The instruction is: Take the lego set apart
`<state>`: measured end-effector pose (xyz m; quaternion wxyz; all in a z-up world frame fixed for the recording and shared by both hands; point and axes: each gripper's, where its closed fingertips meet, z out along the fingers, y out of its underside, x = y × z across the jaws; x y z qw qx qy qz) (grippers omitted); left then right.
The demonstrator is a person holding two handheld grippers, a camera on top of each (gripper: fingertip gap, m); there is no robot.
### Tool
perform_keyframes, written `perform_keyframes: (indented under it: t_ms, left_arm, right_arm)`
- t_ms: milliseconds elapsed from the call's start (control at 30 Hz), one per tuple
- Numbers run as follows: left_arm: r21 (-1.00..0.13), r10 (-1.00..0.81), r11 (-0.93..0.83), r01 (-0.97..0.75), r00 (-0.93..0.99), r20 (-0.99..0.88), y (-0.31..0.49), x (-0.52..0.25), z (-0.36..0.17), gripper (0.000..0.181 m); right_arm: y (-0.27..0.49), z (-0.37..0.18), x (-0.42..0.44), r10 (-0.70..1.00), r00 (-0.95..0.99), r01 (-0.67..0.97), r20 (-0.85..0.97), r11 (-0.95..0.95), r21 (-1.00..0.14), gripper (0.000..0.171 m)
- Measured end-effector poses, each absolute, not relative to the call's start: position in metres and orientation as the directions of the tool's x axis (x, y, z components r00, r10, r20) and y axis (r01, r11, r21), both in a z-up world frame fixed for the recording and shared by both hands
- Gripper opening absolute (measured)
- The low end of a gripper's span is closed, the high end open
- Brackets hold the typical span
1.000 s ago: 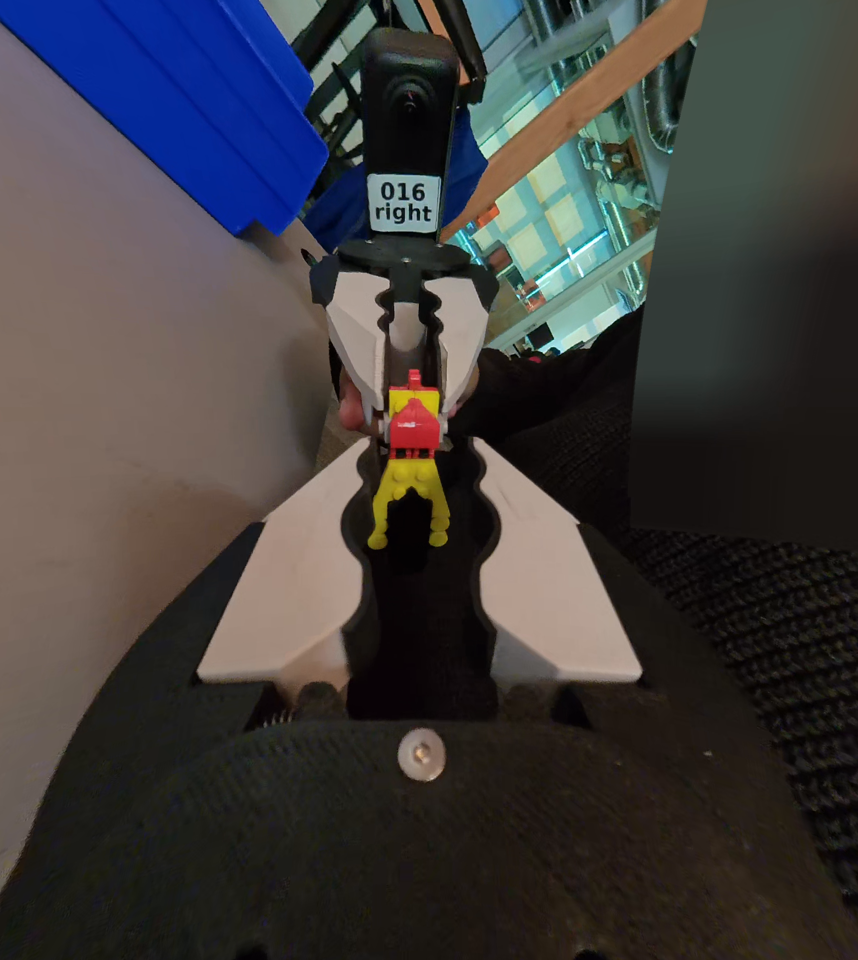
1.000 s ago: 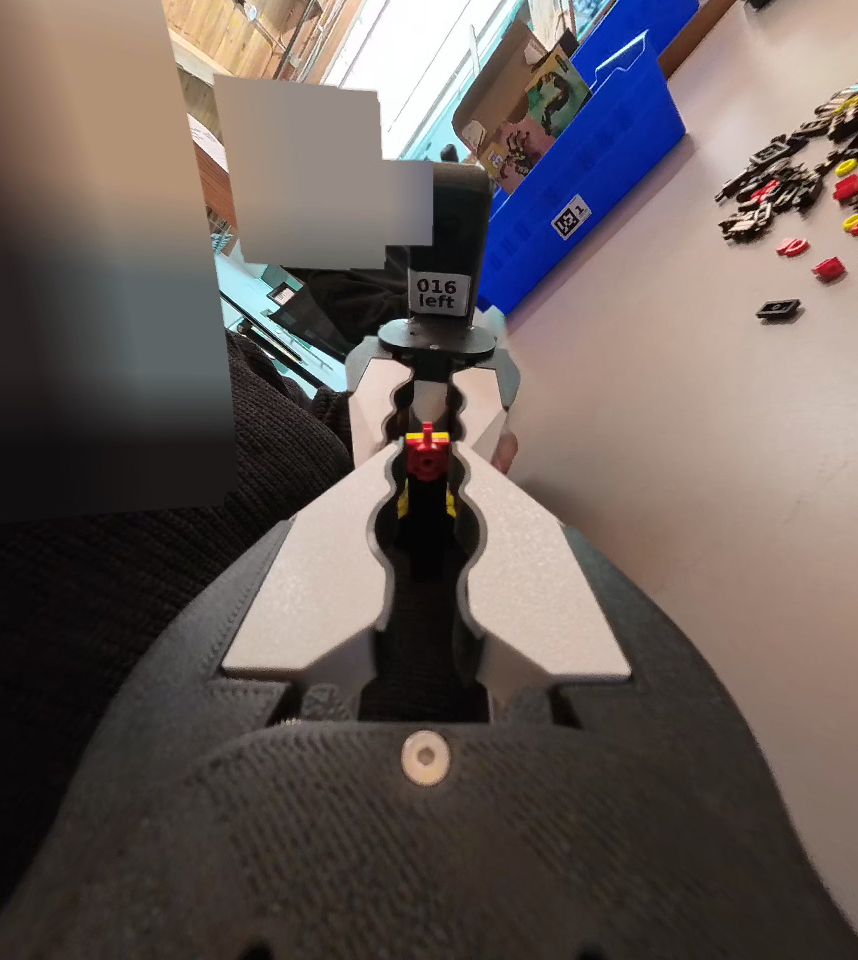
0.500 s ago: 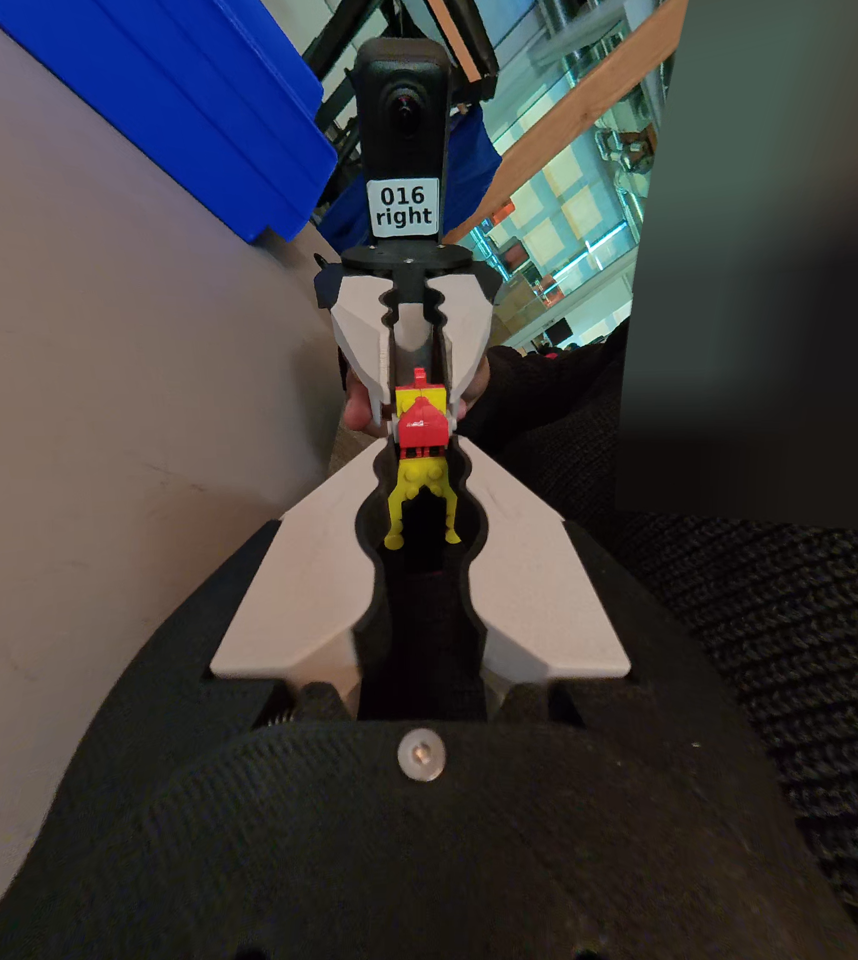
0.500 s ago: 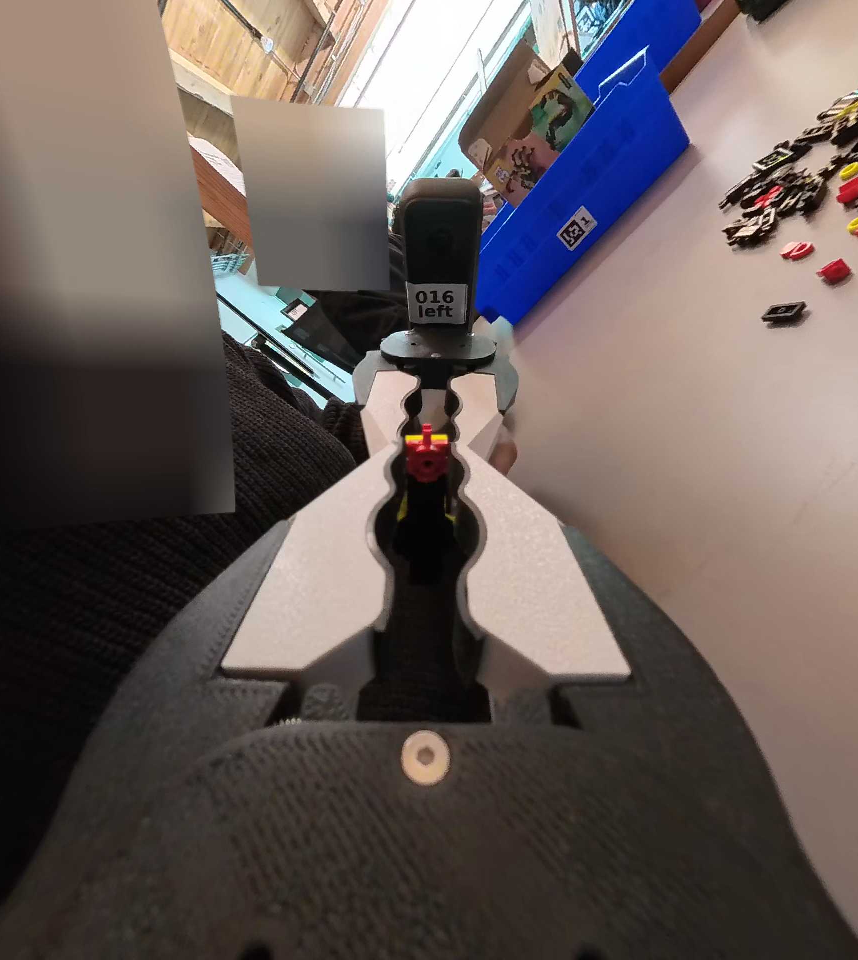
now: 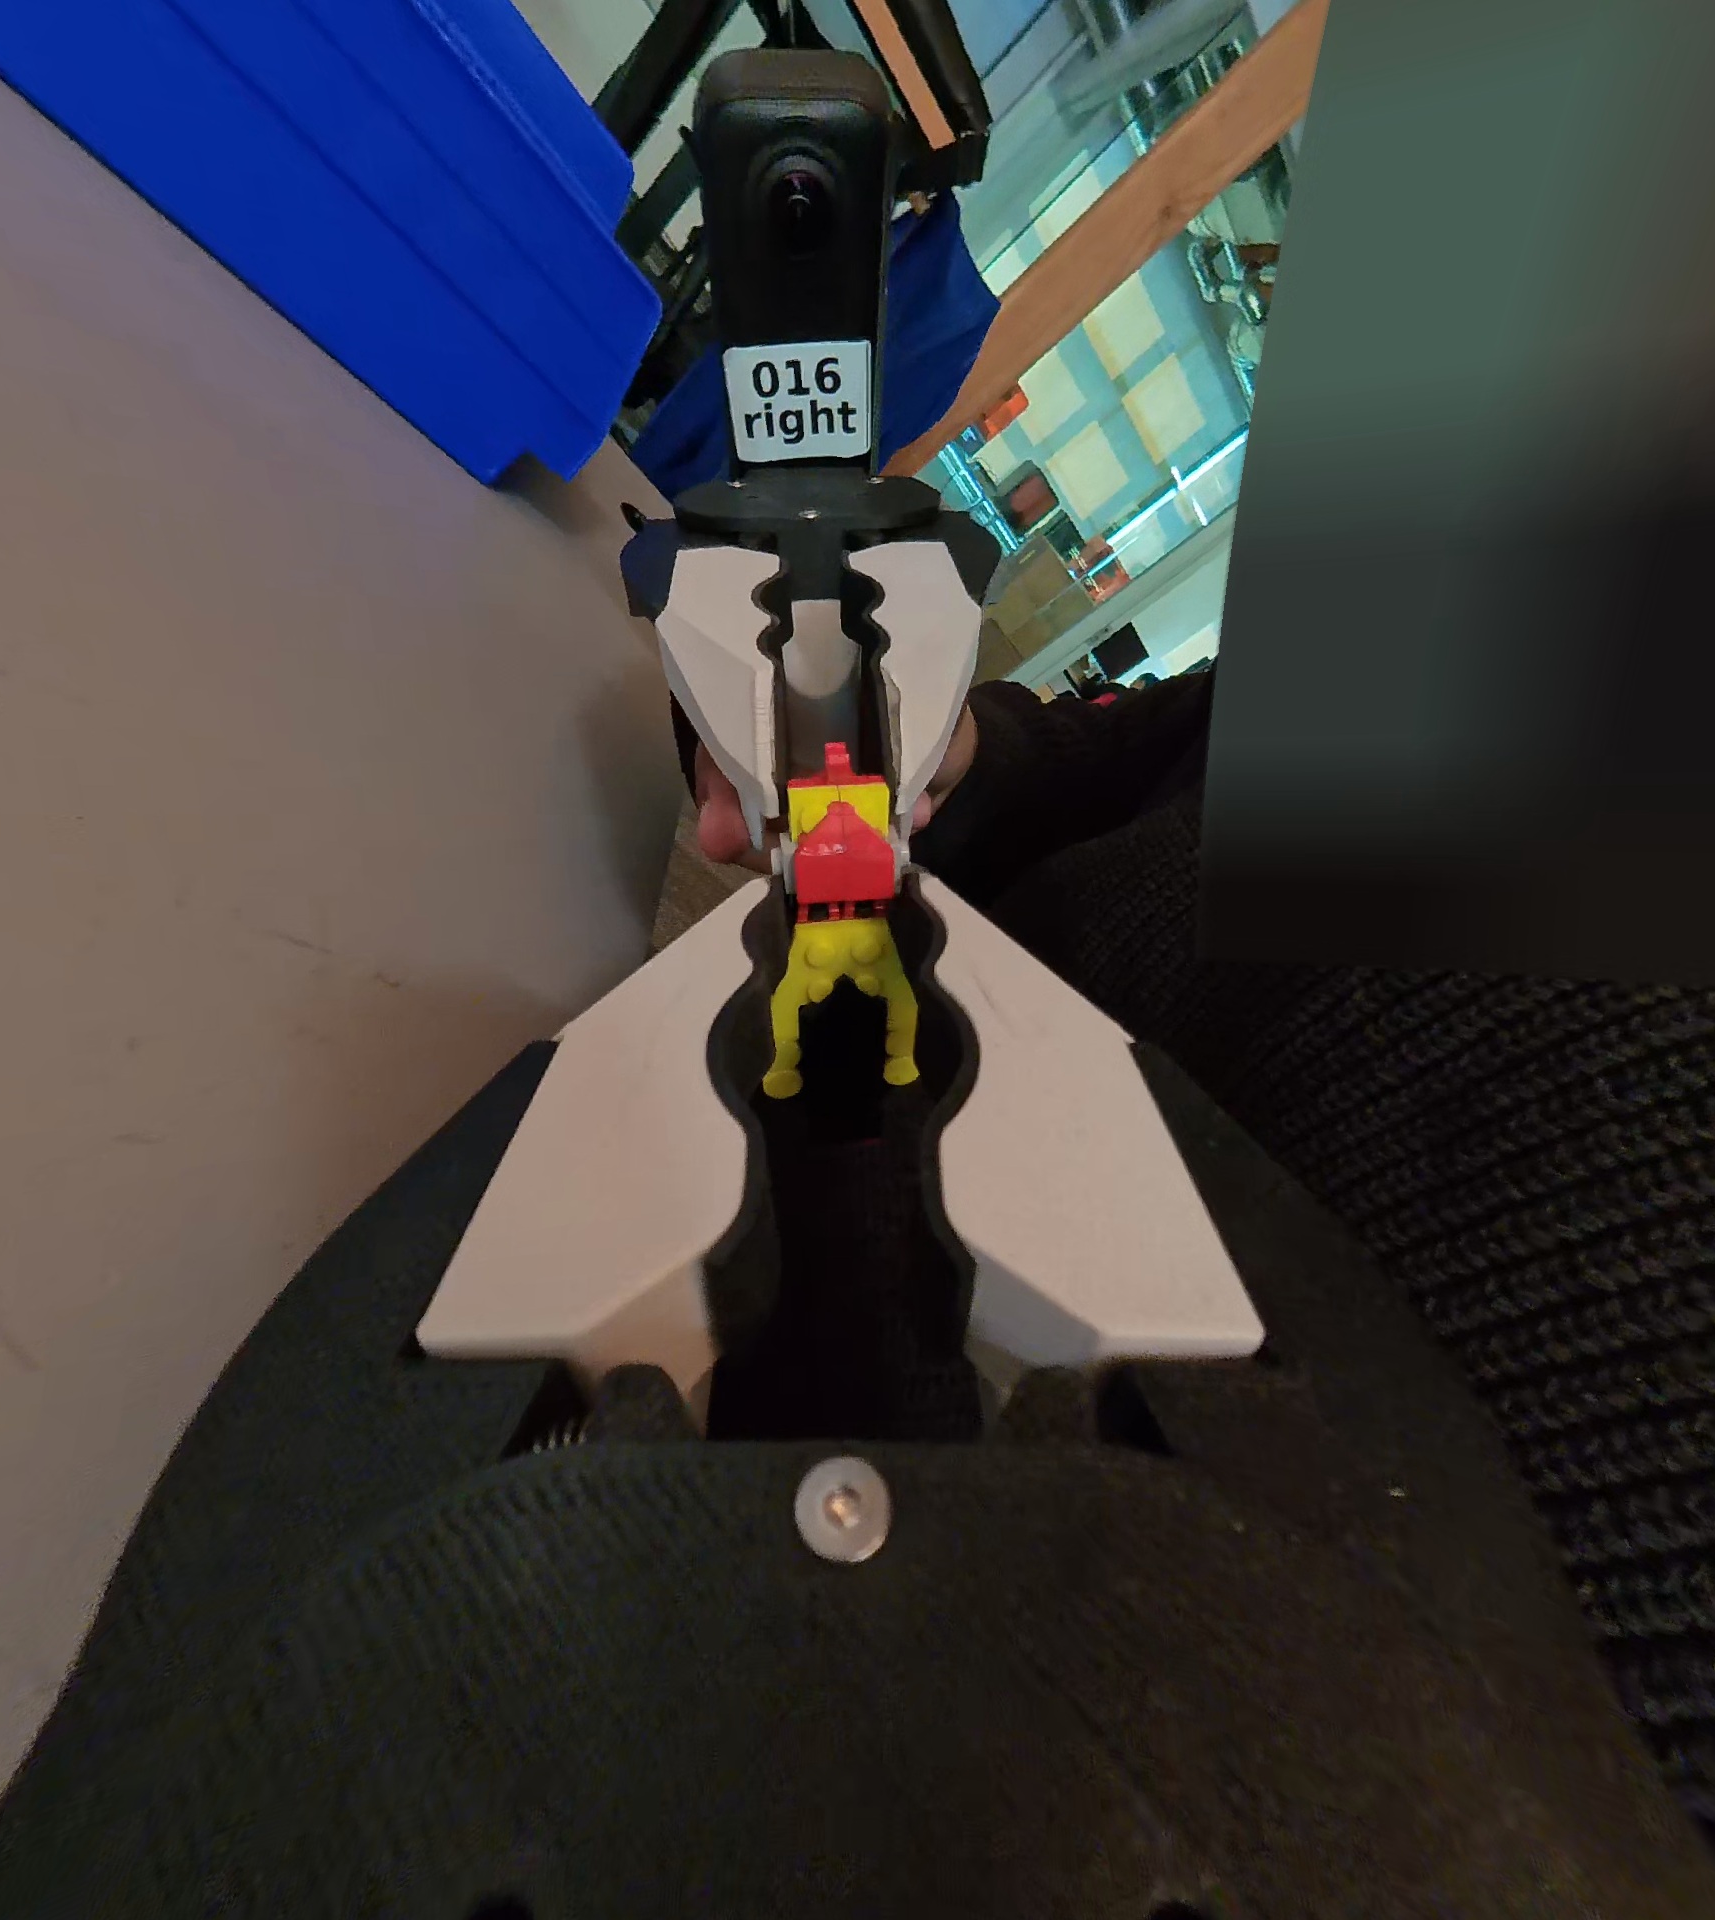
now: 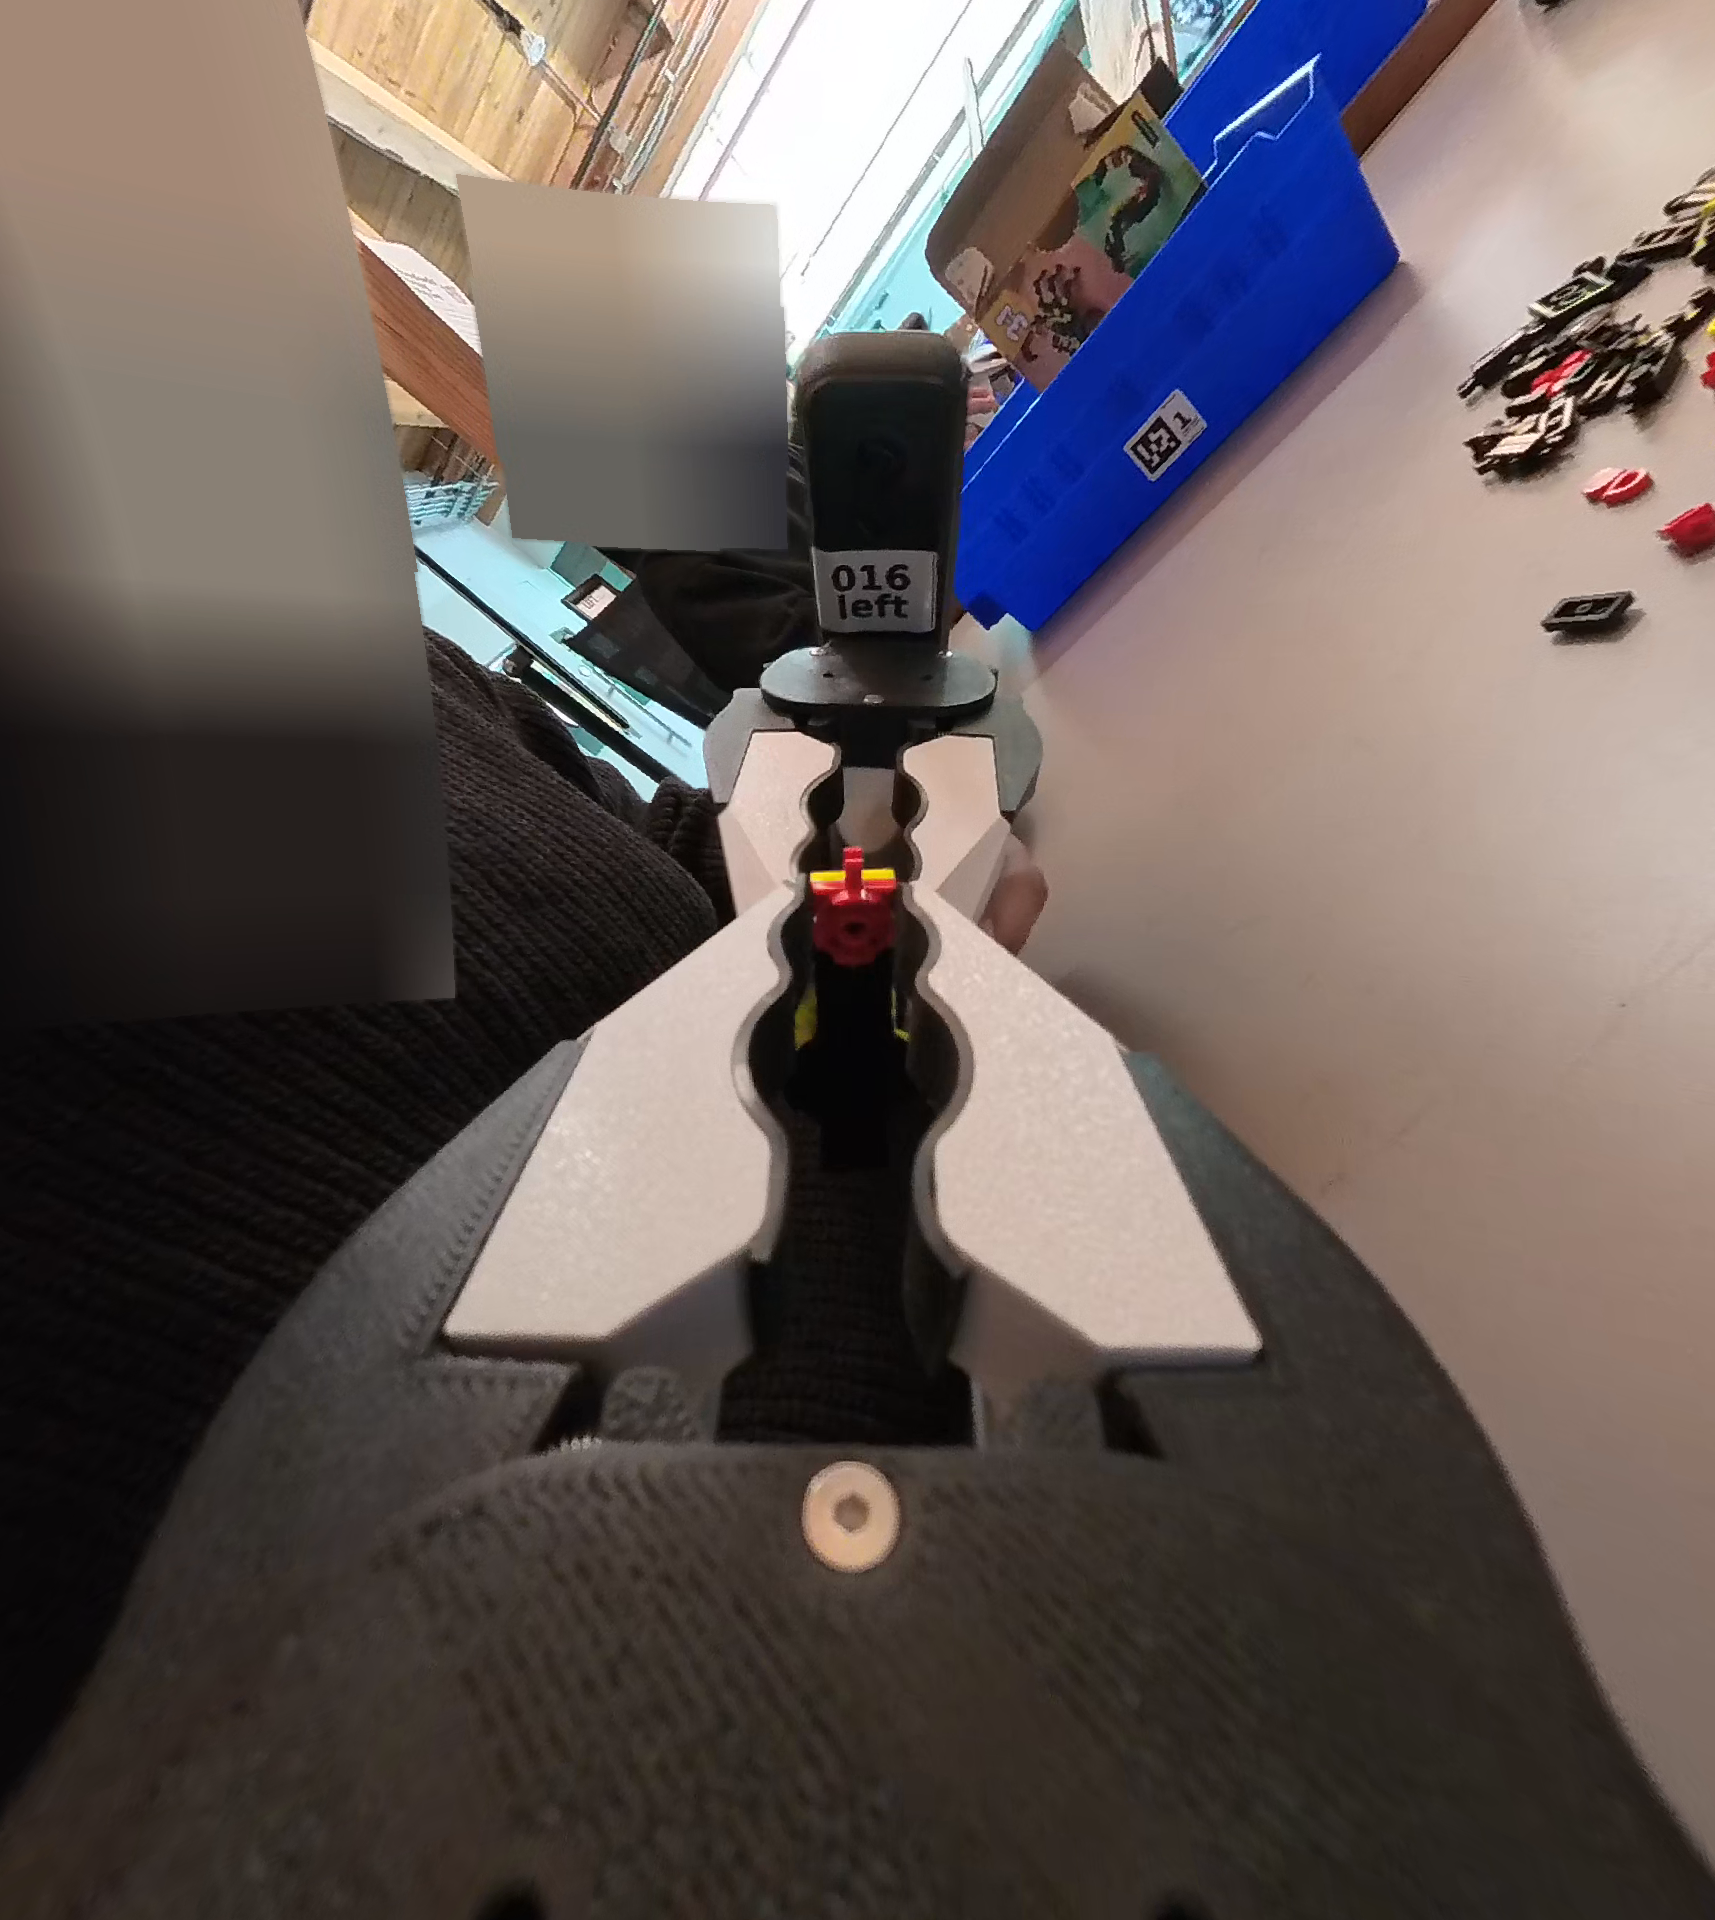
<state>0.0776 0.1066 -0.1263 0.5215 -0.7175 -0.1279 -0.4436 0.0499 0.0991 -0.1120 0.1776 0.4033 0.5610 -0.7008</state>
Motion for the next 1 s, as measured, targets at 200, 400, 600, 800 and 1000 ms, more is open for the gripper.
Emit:
perform_keyframes:
  t_ms: [200,400,600,800,1000]
  left_arm:
    - [-0.632,-0.289,-0.421,0.650,0.564,0.773,0.106,0.078,-0.124,0.027]
    - [-0.624,-0.247,-0.386,0.679,0.576,0.779,0.108,0.067,-0.125,0.031]
    - [-0.630,-0.239,-0.383,0.675,0.587,0.774,0.109,0.066,-0.126,0.026]
    - [-0.640,-0.244,-0.385,0.665,0.596,0.765,0.108,0.068,-0.126,0.021]
    - [-0.644,-0.215,-0.323,0.694,0.609,0.764,0.109,0.058,-0.118,0.020]
  right_arm:
    - [0.100,-0.113,0.048,0.207,-0.604,0.705,-0.770,-0.312,-0.637,0.014]
    - [0.099,-0.115,0.047,0.216,-0.604,0.701,-0.767,-0.314,-0.641,0.014]
    - [0.096,-0.116,0.047,0.244,-0.616,0.689,-0.749,-0.296,-0.662,0.014]
    - [0.096,-0.117,0.046,0.249,-0.618,0.686,-0.745,-0.292,-0.667,0.014]
    - [0.098,-0.114,0.043,0.257,-0.599,0.688,-0.758,-0.318,-0.652,0.014]
